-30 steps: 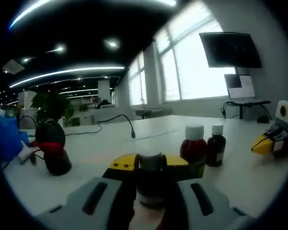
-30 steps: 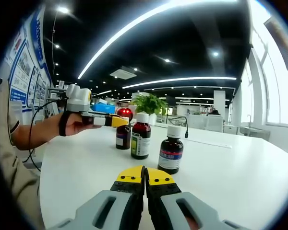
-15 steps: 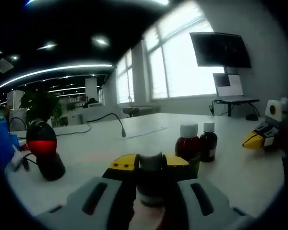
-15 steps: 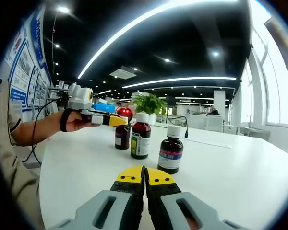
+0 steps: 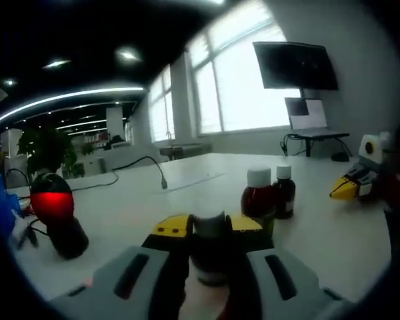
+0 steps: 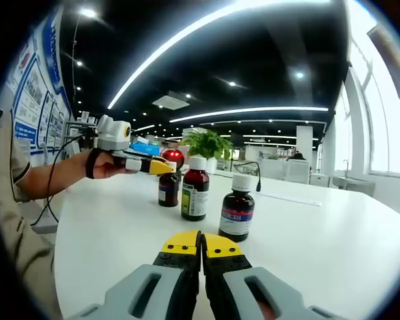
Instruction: Rotate the medicine bottle to make it face forward pick up the medicine bottle inspect the drug traceability code place the medicine on the table
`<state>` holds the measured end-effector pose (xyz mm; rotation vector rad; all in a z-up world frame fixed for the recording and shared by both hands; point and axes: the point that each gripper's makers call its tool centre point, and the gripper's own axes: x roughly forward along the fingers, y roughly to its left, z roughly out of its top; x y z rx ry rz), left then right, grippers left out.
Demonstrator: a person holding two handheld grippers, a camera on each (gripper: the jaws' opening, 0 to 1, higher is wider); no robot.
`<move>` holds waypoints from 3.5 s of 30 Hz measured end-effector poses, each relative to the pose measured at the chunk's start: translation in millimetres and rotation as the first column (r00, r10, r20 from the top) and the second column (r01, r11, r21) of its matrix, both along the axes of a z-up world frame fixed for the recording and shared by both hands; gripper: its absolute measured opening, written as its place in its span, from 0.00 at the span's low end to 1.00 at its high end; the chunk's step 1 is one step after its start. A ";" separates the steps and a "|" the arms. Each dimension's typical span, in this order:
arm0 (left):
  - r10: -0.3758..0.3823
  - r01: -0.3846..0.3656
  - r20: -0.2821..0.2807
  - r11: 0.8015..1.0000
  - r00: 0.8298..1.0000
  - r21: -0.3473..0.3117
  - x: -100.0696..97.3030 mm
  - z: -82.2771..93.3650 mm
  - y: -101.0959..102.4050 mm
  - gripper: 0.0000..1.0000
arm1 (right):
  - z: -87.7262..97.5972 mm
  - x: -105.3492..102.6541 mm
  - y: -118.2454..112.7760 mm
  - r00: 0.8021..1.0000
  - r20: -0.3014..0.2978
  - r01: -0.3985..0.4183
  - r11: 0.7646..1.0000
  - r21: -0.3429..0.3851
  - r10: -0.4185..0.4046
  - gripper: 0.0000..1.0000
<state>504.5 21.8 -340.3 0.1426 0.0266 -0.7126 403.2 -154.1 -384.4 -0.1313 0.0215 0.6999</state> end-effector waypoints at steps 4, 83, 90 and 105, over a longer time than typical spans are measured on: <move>-0.020 0.020 -0.005 1.000 1.000 -0.004 -1.1 -0.1 0.1 0.12 | -0.2 -0.1 0.3 1.000 0.000 0.000 1.000 -0.001 0.000 0.00; 0.258 -0.257 0.023 0.965 0.966 -0.061 2.9 -1.7 9.9 0.12 | -0.2 5.0 -3.9 1.000 0.009 -0.015 1.000 -0.013 0.015 0.00; 0.213 -0.212 0.012 0.975 0.977 -0.069 2.3 -2.0 9.4 0.12 | -0.9 4.3 -3.3 1.000 0.009 -0.016 1.000 -0.018 0.016 0.00; 0.069 -0.075 -0.047 0.989 0.996 -0.130 7.8 -3.2 12.4 0.11 | -1.3 1.6 -0.4 1.000 0.008 -0.026 0.999 -0.021 0.027 0.00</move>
